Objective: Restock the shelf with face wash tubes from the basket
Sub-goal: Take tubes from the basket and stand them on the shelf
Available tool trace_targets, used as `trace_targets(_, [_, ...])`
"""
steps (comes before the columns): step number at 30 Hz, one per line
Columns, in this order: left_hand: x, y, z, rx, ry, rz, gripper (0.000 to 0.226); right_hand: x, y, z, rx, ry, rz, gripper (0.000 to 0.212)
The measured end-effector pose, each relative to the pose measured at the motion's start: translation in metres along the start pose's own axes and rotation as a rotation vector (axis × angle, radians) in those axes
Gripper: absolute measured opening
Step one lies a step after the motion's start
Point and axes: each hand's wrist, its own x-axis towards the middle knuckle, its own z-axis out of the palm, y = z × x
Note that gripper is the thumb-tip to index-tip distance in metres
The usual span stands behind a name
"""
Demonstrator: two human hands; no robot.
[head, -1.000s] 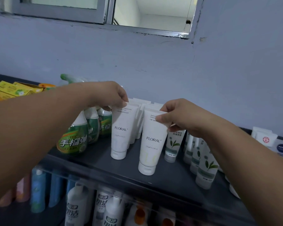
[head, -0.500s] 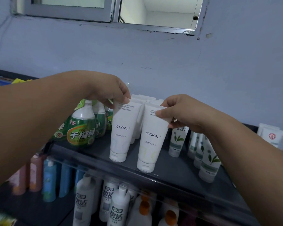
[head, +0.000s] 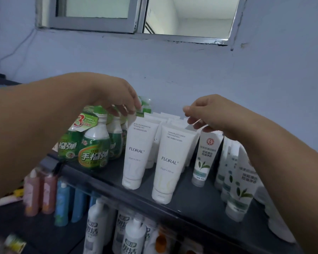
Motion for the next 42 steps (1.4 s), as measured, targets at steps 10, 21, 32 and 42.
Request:
trace_targets(10, [0.056, 0.018, 0.017, 0.283, 0.070, 0.236, 0.012, 0.038, 0.016, 0.024, -0.423, 0.076, 0.011, 0.029])
trace_targets(21, [0.088, 0.018, 0.037, 0.605, -0.008, 0.358, 0.020, 0.052, 0.021, 0.033, -0.386, 0.054, 0.135, 0.007])
trace_targets(32, [0.085, 0.010, 0.028, 0.539, -0.065, 0.346, 0.007, 0.041, 0.016, 0.030, -0.268, 0.060, 0.150, 0.012])
trace_targets(42, [0.084, 0.009, 0.024, 0.445, -0.135, 0.312, 0.016, 0.037, 0.010, 0.031, -0.281, 0.038, 0.155, 0.012])
